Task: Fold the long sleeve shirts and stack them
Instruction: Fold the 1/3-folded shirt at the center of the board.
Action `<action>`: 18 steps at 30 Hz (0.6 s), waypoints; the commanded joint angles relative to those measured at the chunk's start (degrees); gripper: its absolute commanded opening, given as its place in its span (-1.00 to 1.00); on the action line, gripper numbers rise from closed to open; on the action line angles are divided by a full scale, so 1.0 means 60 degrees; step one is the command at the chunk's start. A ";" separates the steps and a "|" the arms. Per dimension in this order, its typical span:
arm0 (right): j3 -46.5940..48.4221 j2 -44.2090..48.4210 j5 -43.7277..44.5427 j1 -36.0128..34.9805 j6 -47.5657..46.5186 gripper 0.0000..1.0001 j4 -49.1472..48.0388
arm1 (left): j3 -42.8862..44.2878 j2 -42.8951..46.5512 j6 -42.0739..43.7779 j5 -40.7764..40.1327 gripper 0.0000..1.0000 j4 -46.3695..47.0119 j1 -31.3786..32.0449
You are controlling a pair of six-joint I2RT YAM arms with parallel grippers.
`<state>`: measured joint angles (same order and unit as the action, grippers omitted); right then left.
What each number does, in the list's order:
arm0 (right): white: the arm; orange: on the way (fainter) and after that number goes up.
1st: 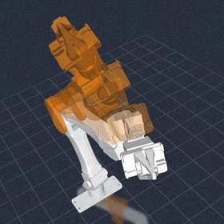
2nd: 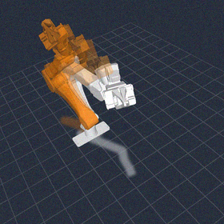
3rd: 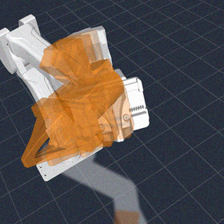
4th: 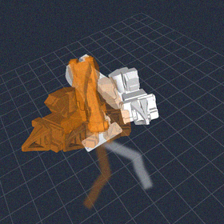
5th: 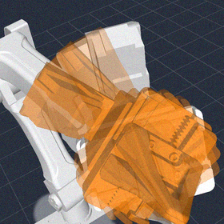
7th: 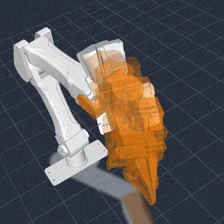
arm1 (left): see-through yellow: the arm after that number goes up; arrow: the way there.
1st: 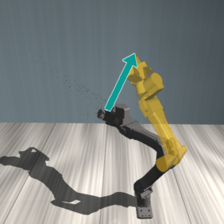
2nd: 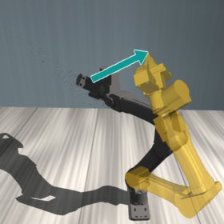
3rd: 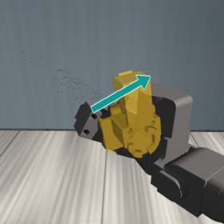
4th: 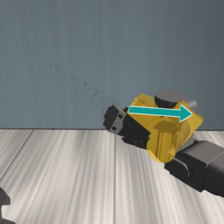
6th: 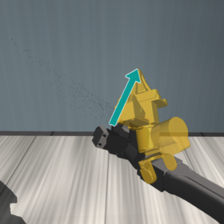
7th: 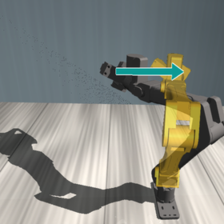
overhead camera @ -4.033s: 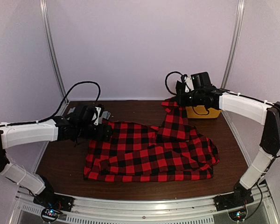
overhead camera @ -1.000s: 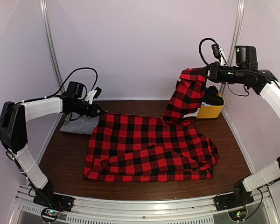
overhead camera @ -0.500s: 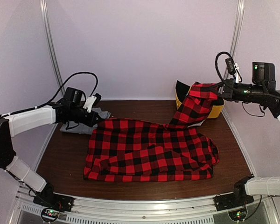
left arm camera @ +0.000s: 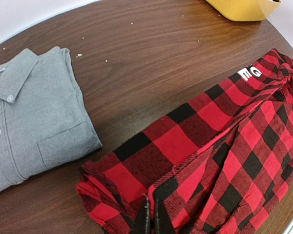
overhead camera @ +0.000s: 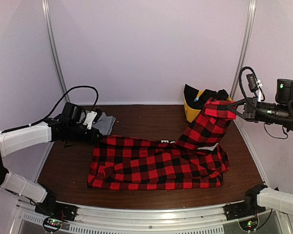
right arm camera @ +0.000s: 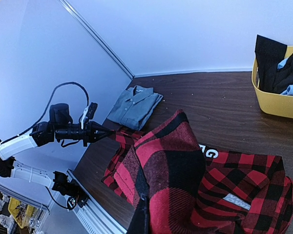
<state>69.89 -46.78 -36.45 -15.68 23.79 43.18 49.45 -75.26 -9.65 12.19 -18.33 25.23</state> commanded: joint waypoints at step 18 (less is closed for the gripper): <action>-0.1557 0.0080 0.0025 -0.0052 -0.0152 -1.00 0.0050 | -0.0247 -0.0253 -0.1034 -0.1526 -0.05 -0.0677 0.0379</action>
<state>62.39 -45.47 -36.47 -15.68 23.97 45.23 46.61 -76.23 -14.66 6.63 -21.28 27.38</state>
